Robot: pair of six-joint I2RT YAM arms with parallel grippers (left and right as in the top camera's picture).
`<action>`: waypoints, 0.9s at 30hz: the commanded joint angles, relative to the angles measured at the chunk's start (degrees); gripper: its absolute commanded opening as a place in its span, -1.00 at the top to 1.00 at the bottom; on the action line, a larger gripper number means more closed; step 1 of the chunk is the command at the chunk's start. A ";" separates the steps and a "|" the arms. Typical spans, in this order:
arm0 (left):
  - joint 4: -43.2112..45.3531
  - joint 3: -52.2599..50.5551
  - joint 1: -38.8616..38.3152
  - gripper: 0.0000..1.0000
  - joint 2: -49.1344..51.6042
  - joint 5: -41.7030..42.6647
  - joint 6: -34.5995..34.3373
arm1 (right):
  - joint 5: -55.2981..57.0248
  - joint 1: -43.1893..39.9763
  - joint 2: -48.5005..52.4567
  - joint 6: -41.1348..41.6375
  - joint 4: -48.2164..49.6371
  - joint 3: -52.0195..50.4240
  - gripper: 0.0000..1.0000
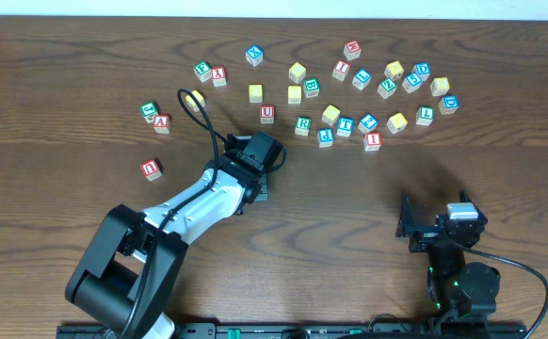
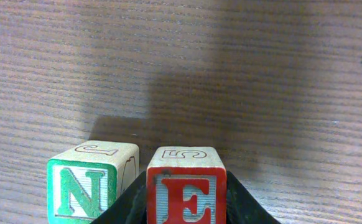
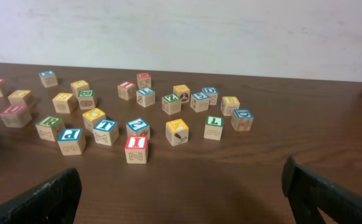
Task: Spell out NEURIPS
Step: 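Lower the red E block beside the N block and open the left gripper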
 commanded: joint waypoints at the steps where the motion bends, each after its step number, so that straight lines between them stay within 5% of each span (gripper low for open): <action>1: -0.70 -0.96 0.26 0.39 0.96 0.07 0.13 | -0.13 -0.33 -0.17 0.96 -0.26 -0.04 -0.99; 10: -0.70 -0.96 0.26 0.14 0.96 0.07 0.13 | -0.15 -0.35 -0.17 0.96 -0.26 -0.04 -0.98; 27: -0.61 -0.94 0.26 0.15 0.94 0.07 0.33 | -0.13 -0.35 -0.17 0.96 -0.26 -0.04 -0.98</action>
